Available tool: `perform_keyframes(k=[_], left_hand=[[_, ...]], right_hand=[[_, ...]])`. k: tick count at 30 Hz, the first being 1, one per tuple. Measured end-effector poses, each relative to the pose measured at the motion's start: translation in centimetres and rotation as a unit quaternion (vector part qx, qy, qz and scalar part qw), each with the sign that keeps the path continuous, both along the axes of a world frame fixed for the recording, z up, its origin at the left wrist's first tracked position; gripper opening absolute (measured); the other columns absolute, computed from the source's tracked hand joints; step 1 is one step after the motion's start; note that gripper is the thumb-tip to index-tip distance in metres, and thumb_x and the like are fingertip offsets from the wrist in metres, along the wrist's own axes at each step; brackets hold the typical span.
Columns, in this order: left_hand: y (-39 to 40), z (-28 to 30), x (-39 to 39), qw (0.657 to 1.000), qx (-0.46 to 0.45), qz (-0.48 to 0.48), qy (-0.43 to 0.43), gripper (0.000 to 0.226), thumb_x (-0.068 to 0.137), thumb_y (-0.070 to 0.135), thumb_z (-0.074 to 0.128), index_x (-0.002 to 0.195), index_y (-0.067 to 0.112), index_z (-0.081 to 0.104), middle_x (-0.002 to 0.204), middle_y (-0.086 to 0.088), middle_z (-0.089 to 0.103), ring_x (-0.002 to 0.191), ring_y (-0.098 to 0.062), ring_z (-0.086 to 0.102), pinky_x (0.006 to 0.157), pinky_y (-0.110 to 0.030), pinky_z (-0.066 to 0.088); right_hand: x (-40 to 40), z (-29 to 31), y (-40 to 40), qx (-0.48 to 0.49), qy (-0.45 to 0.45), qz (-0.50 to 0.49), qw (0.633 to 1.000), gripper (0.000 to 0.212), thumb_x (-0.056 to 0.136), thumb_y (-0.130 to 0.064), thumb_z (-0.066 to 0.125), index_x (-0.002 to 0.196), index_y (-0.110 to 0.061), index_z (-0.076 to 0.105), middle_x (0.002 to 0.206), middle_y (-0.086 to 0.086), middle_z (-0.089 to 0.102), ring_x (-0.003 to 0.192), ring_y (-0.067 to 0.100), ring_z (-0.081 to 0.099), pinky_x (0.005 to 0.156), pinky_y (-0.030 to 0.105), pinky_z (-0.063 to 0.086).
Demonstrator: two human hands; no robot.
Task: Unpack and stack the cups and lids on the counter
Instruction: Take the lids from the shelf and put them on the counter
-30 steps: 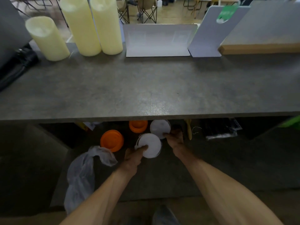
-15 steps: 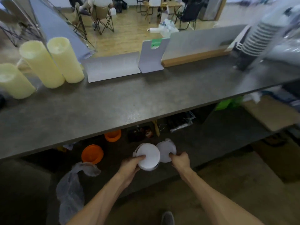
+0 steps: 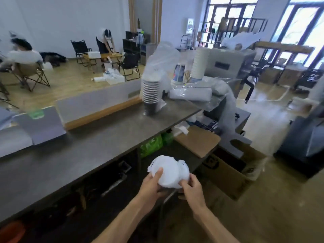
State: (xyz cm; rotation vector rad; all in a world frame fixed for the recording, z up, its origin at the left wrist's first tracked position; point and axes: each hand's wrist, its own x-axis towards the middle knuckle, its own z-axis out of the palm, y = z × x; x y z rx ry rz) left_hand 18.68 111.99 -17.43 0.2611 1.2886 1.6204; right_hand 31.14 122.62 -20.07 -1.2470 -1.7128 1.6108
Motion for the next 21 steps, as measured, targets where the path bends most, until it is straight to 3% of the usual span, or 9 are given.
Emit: perform_keyframes(k=[5, 10, 12, 14, 17, 19, 21], left_hand=[[13.0, 4.3, 3.2, 0.997, 0.049, -0.002, 0.066, 0.050, 0.096, 0.049, 0.054, 0.140, 0.023, 0.051, 0.126, -0.003, 0.068, 0.110, -0.023, 0.070, 0.075, -0.027, 0.059], [20.3, 7.0, 2.1, 0.990, 0.065, 0.078, 0.099, 0.045, 0.100, 0.049, 0.049, 0.139, 0.025, 0.050, 0.124, 0.001, 0.069, 0.108, -0.016, 0.070, 0.070, -0.020, 0.057], [22.4, 7.3, 0.4, 0.981, 0.056, 0.143, 0.119, 0.044, 0.101, 0.049, 0.046, 0.138, 0.026, 0.049, 0.123, 0.003, 0.068, 0.110, -0.016, 0.067, 0.078, -0.024, 0.057], [24.4, 6.8, -1.7, 0.966, 0.033, 0.217, 0.140, 0.051, 0.101, 0.054, 0.045, 0.142, 0.025, 0.047, 0.126, 0.001, 0.066, 0.113, -0.018, 0.065, 0.094, -0.037, 0.056], [27.3, 5.6, -5.1, 0.940, -0.025, 0.305, 0.150, 0.063, 0.099, 0.062, 0.043, 0.146, 0.021, 0.045, 0.128, -0.004, 0.065, 0.114, -0.023, 0.063, 0.102, -0.049, 0.051], [28.7, 5.2, -7.0, 0.926, -0.052, 0.334, 0.166, 0.062, 0.099, 0.060, 0.043, 0.145, 0.019, 0.046, 0.128, -0.005, 0.064, 0.114, -0.026, 0.062, 0.103, -0.049, 0.050], [29.7, 4.6, -8.4, 0.916, -0.076, 0.340, 0.200, 0.058, 0.100, 0.055, 0.047, 0.144, 0.018, 0.047, 0.129, -0.005, 0.062, 0.115, -0.025, 0.060, 0.102, -0.047, 0.051]], right_hand=[[2.9, 4.6, 12.3, 0.022, 0.046, 0.029, 0.998, 0.040, 0.097, -0.034, 0.064, 0.135, -0.033, 0.050, 0.122, -0.006, 0.063, 0.106, 0.015, 0.067, 0.081, 0.030, 0.062], [0.1, 8.5, 20.5, 0.032, 0.069, 0.061, 0.995, 0.057, 0.090, -0.051, 0.068, 0.139, -0.031, 0.047, 0.126, -0.005, 0.061, 0.106, 0.015, 0.069, 0.091, 0.041, 0.060], [-2.6, 9.7, 23.0, 0.035, 0.070, 0.099, 0.992, 0.075, 0.078, -0.064, 0.067, 0.141, -0.028, 0.047, 0.129, -0.003, 0.060, 0.110, 0.017, 0.067, 0.093, 0.043, 0.059], [-5.8, 10.5, 25.0, 0.045, 0.055, 0.149, 0.986, 0.083, 0.070, -0.071, 0.063, 0.139, -0.026, 0.049, 0.127, -0.002, 0.061, 0.111, 0.017, 0.065, 0.095, 0.045, 0.058], [-11.0, 10.9, 27.8, 0.053, 0.016, 0.192, 0.980, 0.064, 0.081, -0.064, 0.062, 0.128, -0.021, 0.055, 0.117, -0.002, 0.063, 0.106, 0.018, 0.064, 0.095, 0.046, 0.056], [-14.0, 10.7, 29.6, 0.066, -0.008, 0.221, 0.973, 0.038, 0.096, -0.047, 0.058, 0.122, -0.020, 0.055, 0.114, 0.000, 0.063, 0.101, 0.018, 0.063, 0.095, 0.046, 0.055], [-16.2, 10.2, 31.3, 0.080, -0.020, 0.238, 0.968, 0.027, 0.102, -0.035, 0.052, 0.124, -0.019, 0.056, 0.113, 0.001, 0.063, 0.100, 0.017, 0.062, 0.097, 0.046, 0.054]])
